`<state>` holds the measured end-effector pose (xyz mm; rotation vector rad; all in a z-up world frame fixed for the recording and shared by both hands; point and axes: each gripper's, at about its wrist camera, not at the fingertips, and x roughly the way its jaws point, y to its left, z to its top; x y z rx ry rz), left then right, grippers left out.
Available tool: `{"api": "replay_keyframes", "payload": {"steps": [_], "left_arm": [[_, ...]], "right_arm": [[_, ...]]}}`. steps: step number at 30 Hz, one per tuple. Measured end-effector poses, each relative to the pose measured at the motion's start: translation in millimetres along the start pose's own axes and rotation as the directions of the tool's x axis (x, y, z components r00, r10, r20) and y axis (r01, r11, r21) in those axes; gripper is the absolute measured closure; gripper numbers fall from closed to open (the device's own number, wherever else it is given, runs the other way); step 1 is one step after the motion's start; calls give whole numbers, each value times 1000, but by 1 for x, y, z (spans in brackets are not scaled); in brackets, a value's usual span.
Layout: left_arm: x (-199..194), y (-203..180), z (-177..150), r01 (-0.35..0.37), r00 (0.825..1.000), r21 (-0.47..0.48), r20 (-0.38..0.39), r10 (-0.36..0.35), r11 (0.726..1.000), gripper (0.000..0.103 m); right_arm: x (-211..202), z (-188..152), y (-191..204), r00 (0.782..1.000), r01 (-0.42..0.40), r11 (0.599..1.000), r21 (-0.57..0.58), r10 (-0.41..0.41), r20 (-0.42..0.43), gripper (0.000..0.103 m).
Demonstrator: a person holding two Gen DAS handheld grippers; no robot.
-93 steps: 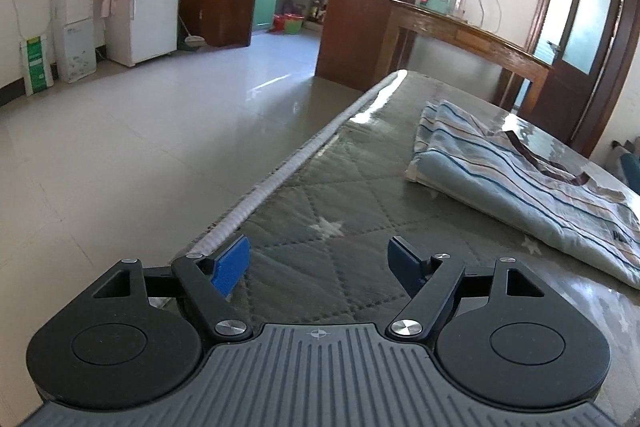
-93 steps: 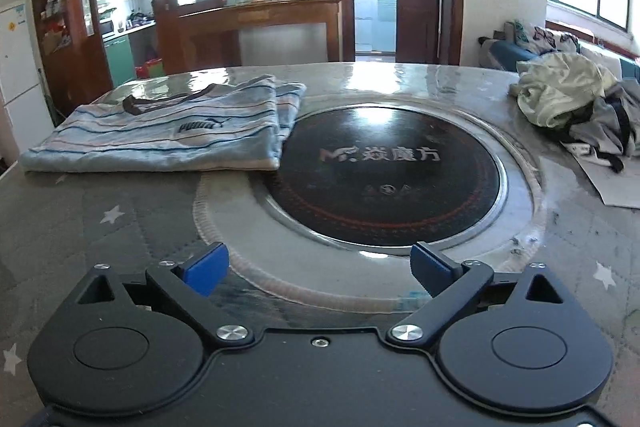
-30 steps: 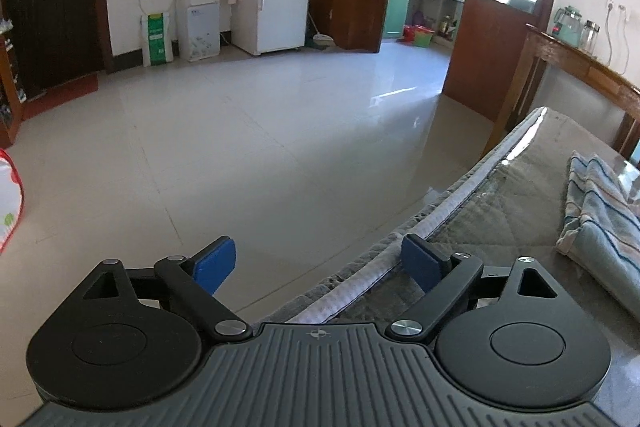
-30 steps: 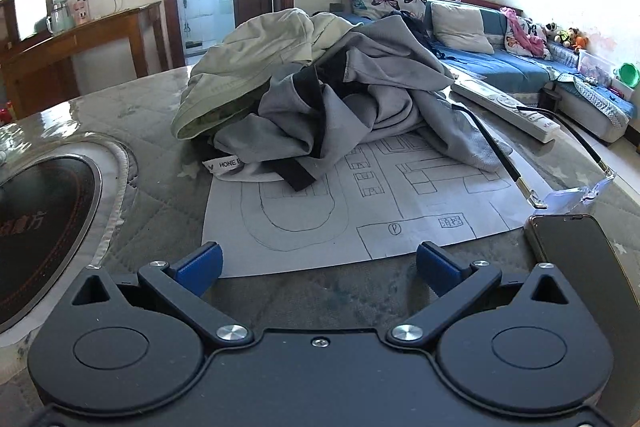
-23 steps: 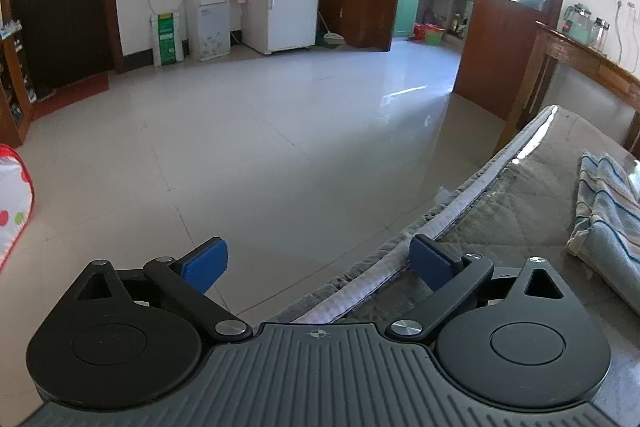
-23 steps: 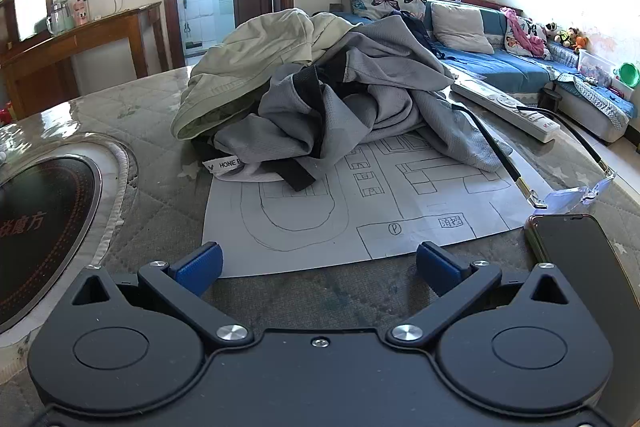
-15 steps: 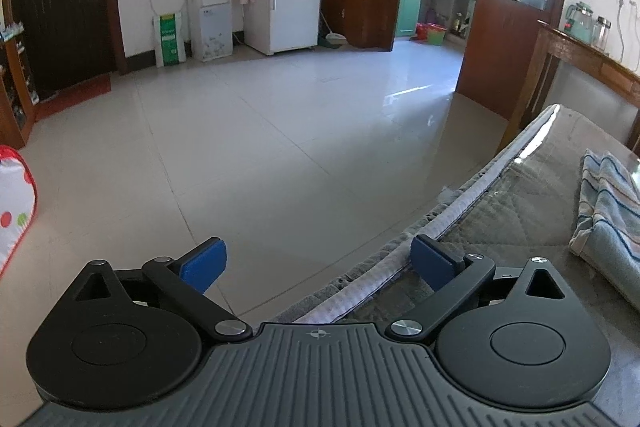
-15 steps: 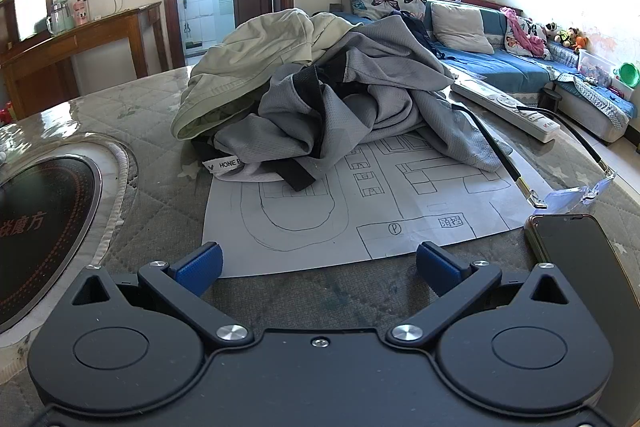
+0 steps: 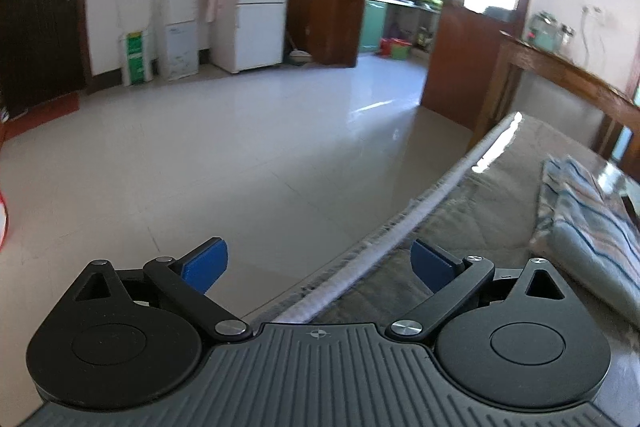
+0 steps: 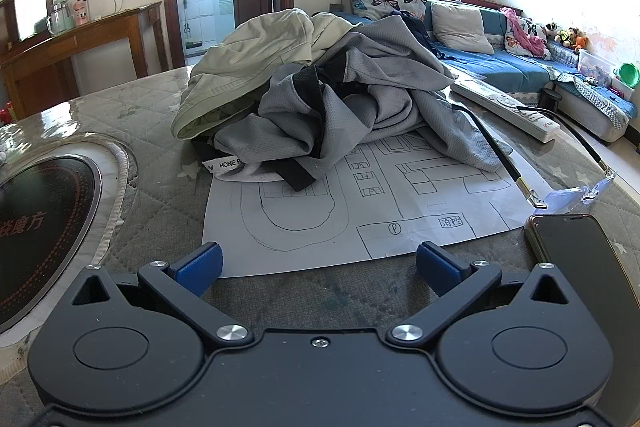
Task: Fold clothes
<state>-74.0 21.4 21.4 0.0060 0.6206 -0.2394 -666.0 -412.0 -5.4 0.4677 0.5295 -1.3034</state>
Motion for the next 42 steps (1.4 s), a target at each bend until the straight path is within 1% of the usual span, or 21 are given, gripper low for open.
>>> {"api": "replay_keyframes", "payload": {"steps": [2, 4, 7, 9, 12, 14, 16, 20, 23, 26, 27, 28, 36, 38, 39, 42], "left_arm": [[-1, -6, -1, 17, 1000, 37, 4, -17, 999, 3], [-6, -17, -4, 52, 998, 104, 29, -55, 993, 3], [-3, -29, -7, 81, 997, 179, 7, -83, 981, 3], [-5, -34, -10, 127, 991, 203, 3, -130, 971, 4], [-9, -39, -16, 169, 984, 234, 16, -178, 957, 4], [-8, -45, -20, 220, 974, 273, -7, -227, 937, 4], [-4, -51, -24, 246, 969, 300, -49, -243, 922, 4], [-2, -54, -23, 264, 964, 307, -69, -255, 914, 2], [2, -51, -24, 274, 962, 280, -86, -260, 920, 1], [3, -49, -23, 274, 962, 280, -88, -260, 920, 0], [21, -46, -32, 276, 961, 279, -82, -263, 920, 0], [31, -46, -39, 276, 961, 279, -78, -265, 920, 0], [20, -60, -53, 279, 960, 275, -79, -268, 920, 0], [12, -48, -35, 278, 961, 275, -85, -265, 920, 0], [10, -45, -32, 278, 961, 275, -86, -264, 921, 0], [10, -46, -32, 278, 961, 272, -87, -264, 921, 0]], "right_arm": [[0, 0, 0, 1000, 0, 1000, 0, 0, 0, 0], [0, 0, -1, 1000, 1, 1000, -1, -1, 0, 0], [0, 0, 0, 1000, 1, 1000, -1, -1, 0, 0], [0, 0, 0, 1000, 0, 1000, -1, 0, 0, 0], [0, 0, 0, 1000, 0, 1000, -1, 0, 0, 0], [1, -1, 1, 1000, 1, 1000, -1, -1, 1, 0], [1, -1, 1, 1000, 1, 1000, -1, -1, 0, 0], [1, -1, 1, 1000, 1, 1000, -1, -1, 0, 0], [1, -1, 1, 1000, 1, 1000, -1, -1, 0, 0], [0, 0, 1, 1000, 0, 1000, -1, 0, 0, 0], [0, 0, 1, 1000, 0, 1000, 0, 0, 0, 0], [0, 0, 1, 1000, 0, 1000, -1, 0, 0, 0], [0, -1, 1, 1000, 0, 1000, -1, 0, 0, 0], [1, -1, 1, 1000, 0, 1000, -1, 0, 1, 0], [1, -1, 1, 1000, 1, 1000, -1, -1, 1, 0], [1, -1, 1, 1000, 1, 1000, -1, -1, 1, 0]]}}
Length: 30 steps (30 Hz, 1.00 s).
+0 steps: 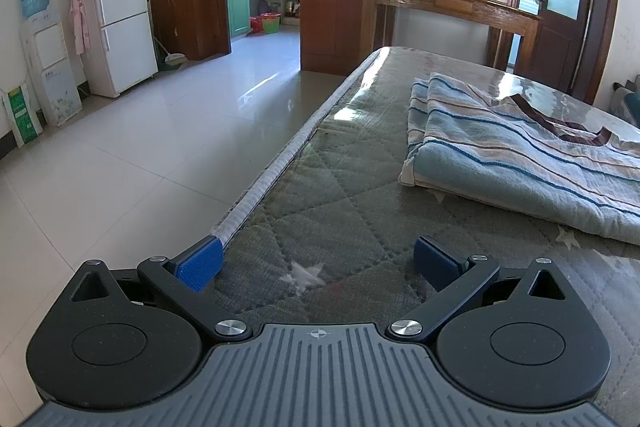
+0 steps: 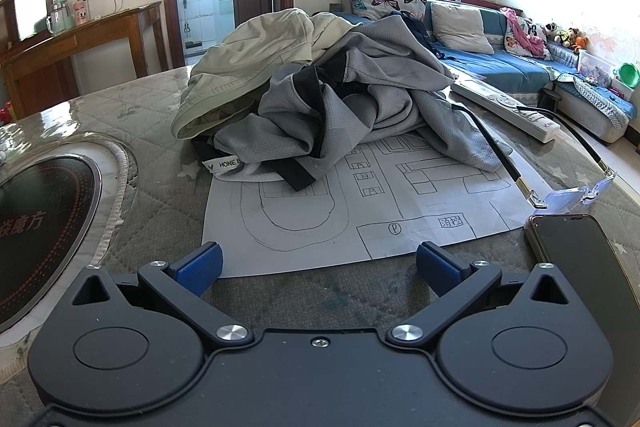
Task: Fold clothes
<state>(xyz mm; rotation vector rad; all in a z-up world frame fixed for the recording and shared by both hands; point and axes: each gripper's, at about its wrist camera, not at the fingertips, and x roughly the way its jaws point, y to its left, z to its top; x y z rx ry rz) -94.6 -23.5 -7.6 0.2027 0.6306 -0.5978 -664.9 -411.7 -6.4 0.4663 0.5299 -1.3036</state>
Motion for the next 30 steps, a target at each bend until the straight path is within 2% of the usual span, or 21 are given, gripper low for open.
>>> {"api": "replay_keyframes", "payload": {"steps": [30], "left_arm": [[-5, 0, 5, 1, 1000, -3, -3, -1, 1000, 0]], "right_arm": [[0, 0, 0, 1000, -1, 1000, 1, 1, 0, 0]]}}
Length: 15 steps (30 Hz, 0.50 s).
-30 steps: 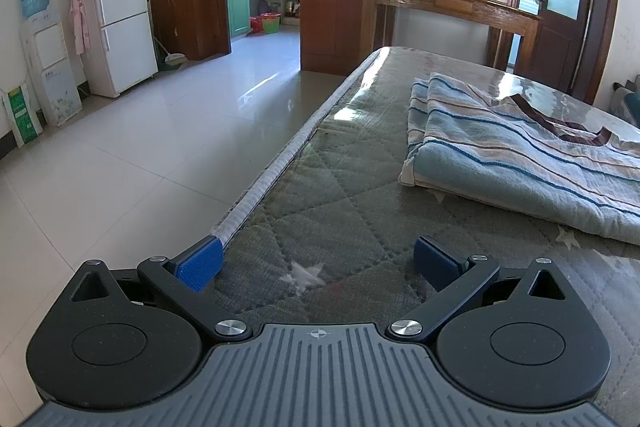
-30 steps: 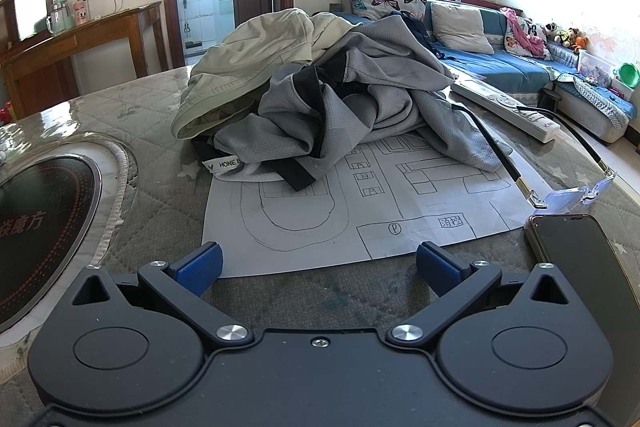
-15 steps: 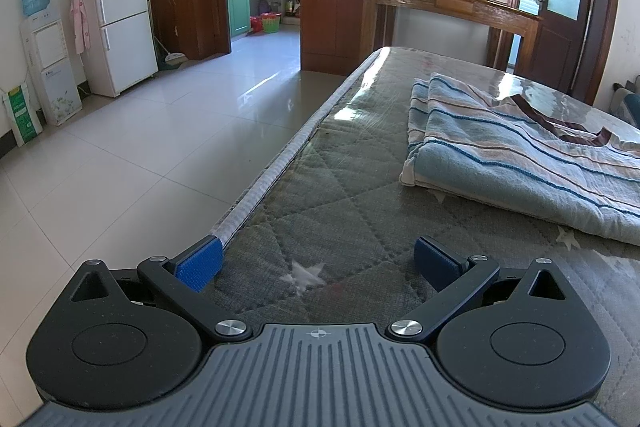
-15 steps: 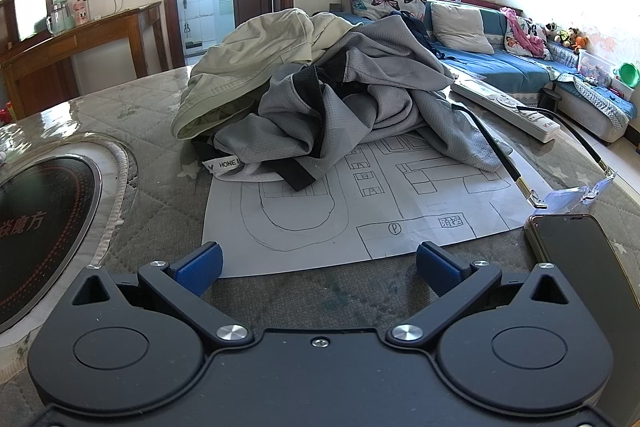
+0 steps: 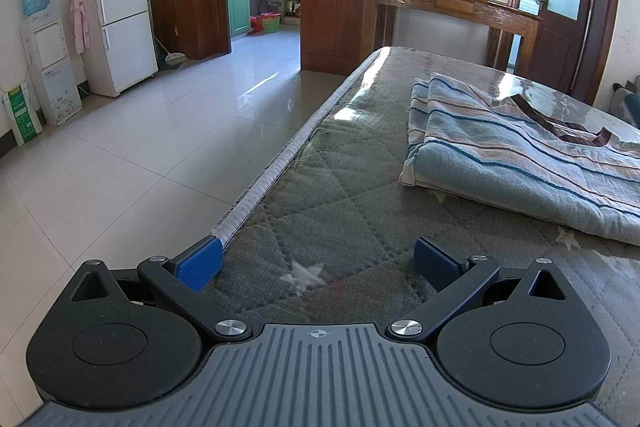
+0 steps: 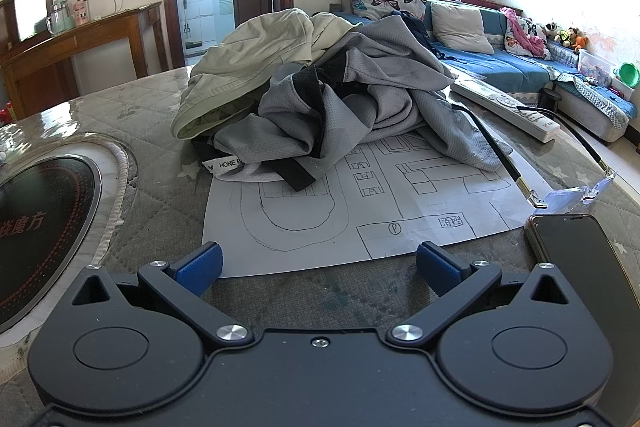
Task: Fold clothes
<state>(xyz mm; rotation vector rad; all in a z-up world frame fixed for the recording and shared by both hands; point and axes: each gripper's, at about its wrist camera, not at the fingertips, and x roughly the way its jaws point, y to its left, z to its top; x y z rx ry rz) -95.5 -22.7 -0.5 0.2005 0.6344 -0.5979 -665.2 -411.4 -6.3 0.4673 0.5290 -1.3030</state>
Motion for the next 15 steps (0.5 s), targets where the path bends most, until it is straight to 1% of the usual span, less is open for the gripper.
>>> {"api": "replay_keyframes", "payload": {"steps": [15], "left_arm": [[0, 0, 1, 0, 1000, -1, 0, 0, 1000, 0]], "right_arm": [[0, 0, 0, 1000, 0, 1000, 0, 0, 0, 0]]}}
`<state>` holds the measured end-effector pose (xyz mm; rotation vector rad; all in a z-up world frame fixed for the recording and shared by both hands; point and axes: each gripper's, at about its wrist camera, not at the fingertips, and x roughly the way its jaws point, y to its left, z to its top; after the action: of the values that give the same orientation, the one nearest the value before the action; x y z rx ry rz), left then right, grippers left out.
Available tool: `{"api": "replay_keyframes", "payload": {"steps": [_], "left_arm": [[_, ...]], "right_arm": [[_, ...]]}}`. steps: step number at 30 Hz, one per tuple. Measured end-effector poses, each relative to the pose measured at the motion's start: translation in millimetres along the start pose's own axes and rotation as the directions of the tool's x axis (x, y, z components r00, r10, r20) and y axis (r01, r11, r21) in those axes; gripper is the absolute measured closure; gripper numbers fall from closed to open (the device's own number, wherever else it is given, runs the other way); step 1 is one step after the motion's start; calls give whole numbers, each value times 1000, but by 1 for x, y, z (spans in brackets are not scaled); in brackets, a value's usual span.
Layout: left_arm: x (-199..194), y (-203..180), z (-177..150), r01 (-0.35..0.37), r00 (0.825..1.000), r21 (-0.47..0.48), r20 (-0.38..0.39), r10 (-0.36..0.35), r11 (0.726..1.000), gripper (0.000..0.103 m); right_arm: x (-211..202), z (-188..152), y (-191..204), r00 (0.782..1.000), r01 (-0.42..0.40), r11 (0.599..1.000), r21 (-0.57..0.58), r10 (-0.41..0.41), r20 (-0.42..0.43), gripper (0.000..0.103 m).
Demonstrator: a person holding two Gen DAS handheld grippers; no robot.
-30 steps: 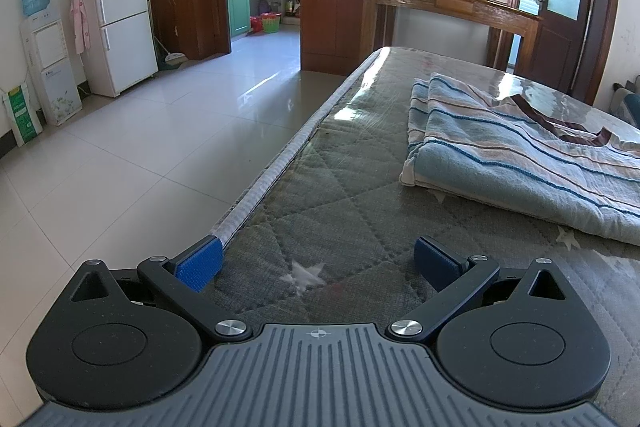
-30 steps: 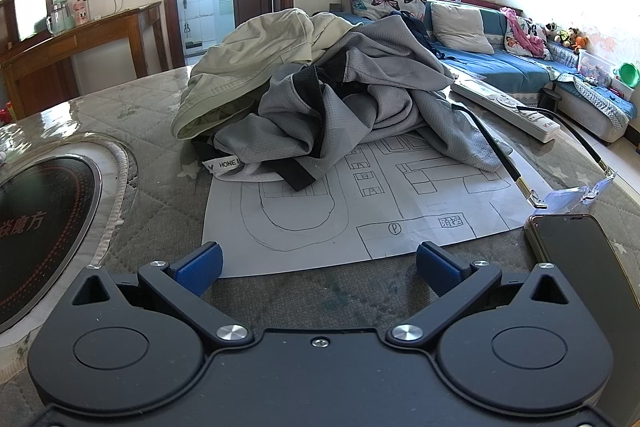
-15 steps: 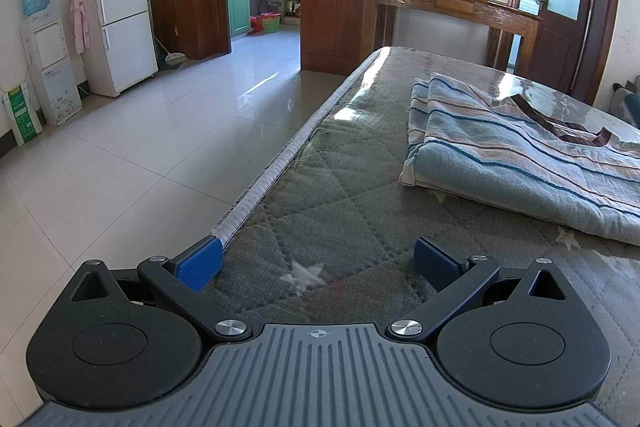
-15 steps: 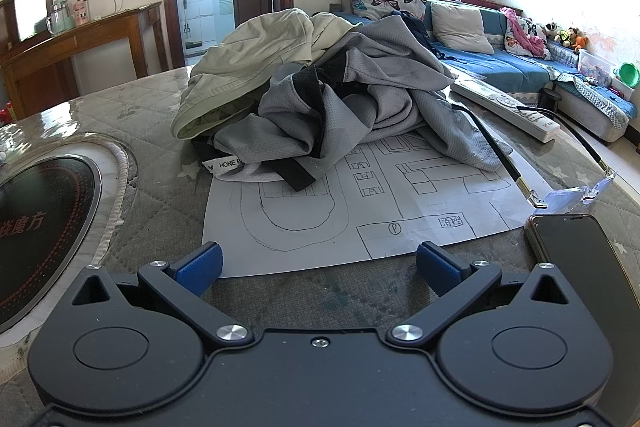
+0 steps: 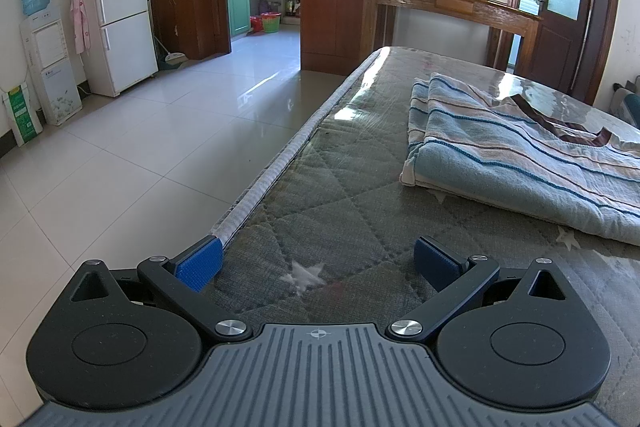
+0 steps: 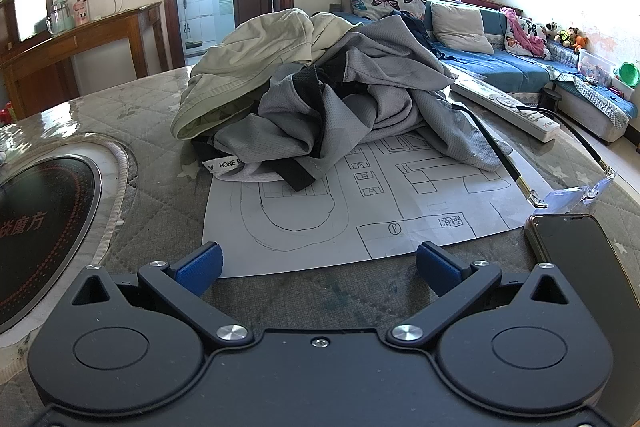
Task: Fold clothes
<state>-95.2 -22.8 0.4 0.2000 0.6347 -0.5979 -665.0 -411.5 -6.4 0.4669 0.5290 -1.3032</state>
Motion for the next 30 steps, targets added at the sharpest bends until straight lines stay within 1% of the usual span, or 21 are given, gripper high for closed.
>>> {"api": "replay_keyframes", "payload": {"steps": [30], "left_arm": [[1, 3, 2, 1, 1000, -1, 0, -1, 1000, 0]], "right_arm": [[0, 0, 0, 1000, 0, 1000, 1, 0, 0, 0]]}}
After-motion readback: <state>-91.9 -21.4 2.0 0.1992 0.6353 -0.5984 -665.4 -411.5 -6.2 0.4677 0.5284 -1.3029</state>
